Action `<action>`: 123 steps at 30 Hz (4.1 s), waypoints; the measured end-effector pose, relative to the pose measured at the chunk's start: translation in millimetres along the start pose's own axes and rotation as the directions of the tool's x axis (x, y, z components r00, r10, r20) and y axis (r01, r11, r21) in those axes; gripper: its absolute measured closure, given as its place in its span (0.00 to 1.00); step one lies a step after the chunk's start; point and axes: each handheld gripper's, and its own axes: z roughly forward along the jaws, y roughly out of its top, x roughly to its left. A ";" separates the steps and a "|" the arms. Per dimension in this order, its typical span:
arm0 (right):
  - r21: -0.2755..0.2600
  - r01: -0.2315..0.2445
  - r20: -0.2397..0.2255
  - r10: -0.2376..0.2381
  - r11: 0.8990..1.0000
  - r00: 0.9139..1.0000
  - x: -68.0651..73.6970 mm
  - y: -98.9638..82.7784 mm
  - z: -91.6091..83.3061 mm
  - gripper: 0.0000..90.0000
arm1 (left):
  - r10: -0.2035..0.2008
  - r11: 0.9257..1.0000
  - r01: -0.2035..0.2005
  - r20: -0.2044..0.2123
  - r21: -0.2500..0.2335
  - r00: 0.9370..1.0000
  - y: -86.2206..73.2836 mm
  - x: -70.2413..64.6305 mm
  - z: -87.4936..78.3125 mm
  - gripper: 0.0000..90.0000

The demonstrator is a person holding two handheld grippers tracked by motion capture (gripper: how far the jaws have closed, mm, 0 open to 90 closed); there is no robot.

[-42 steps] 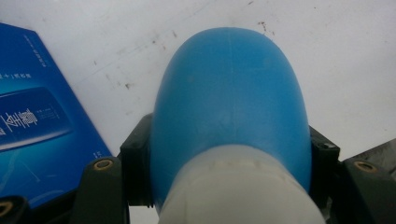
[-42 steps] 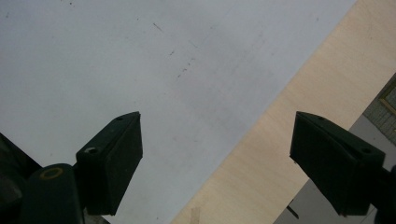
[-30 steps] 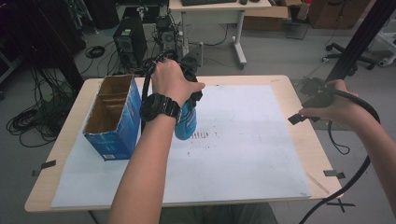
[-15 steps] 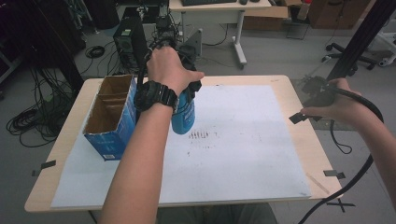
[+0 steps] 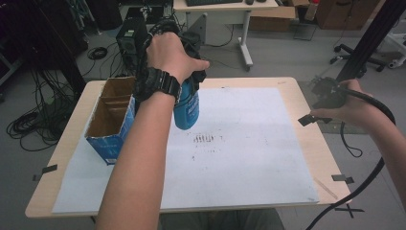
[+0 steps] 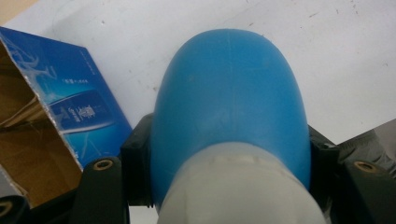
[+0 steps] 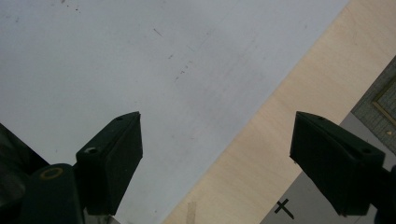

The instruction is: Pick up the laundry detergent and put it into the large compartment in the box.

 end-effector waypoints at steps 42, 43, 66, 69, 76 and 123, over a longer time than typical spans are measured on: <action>0.020 -0.015 0.004 0.015 1.000 1.000 -5.0 5.3 5.1 0.19 | -0.136 0.990 0.135 -0.004 -0.036 0.991 -19.2 66.9 -25.1 0.42; 0.023 -0.016 0.005 0.015 1.000 1.000 -5.0 5.5 5.6 0.19 | -0.143 0.989 0.143 -0.008 -0.036 0.990 -20.5 69.7 -24.9 0.42; 0.042 -0.026 0.009 0.025 0.999 1.000 -6.5 7.6 10.8 0.19 | -0.297 0.953 0.294 -0.036 -0.068 0.954 -53.4 129.4 -29.6 0.42; 0.043 -0.029 0.008 0.028 0.999 1.000 -7.3 7.1 11.7 0.19 | -0.313 0.949 0.309 -0.053 -0.068 0.948 -57.2 135.3 -30.8 0.42; 0.042 -0.033 0.011 0.032 0.999 0.999 -7.7 6.9 11.1 0.19 | -0.349 0.936 0.344 -0.071 -0.077 0.934 -65.5 148.2 -30.7 0.42; 0.057 -0.054 0.016 0.053 0.997 0.998 -13.3 -0.9 13.7 0.19 | -0.420 0.908 0.417 -0.127 -0.048 0.899 -86.0 182.8 1.9 0.42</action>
